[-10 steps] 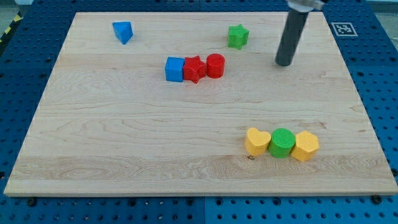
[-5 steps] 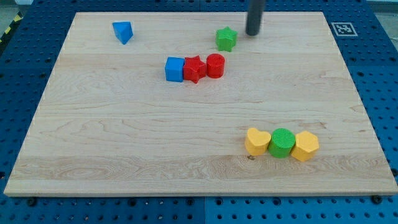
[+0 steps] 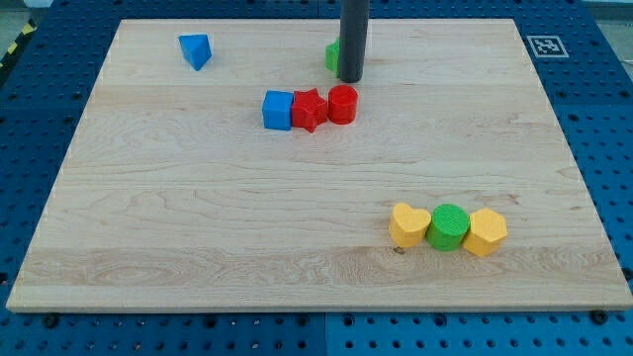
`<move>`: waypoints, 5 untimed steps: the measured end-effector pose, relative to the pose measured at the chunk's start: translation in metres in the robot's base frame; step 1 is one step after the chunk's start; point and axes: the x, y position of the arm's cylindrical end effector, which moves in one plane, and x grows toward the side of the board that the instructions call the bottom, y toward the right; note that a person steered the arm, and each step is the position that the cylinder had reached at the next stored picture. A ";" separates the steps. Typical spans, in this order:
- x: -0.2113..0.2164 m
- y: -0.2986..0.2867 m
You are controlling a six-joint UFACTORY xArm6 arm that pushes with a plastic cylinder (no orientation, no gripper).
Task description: Separate red star and red circle
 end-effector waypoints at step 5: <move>0.037 -0.069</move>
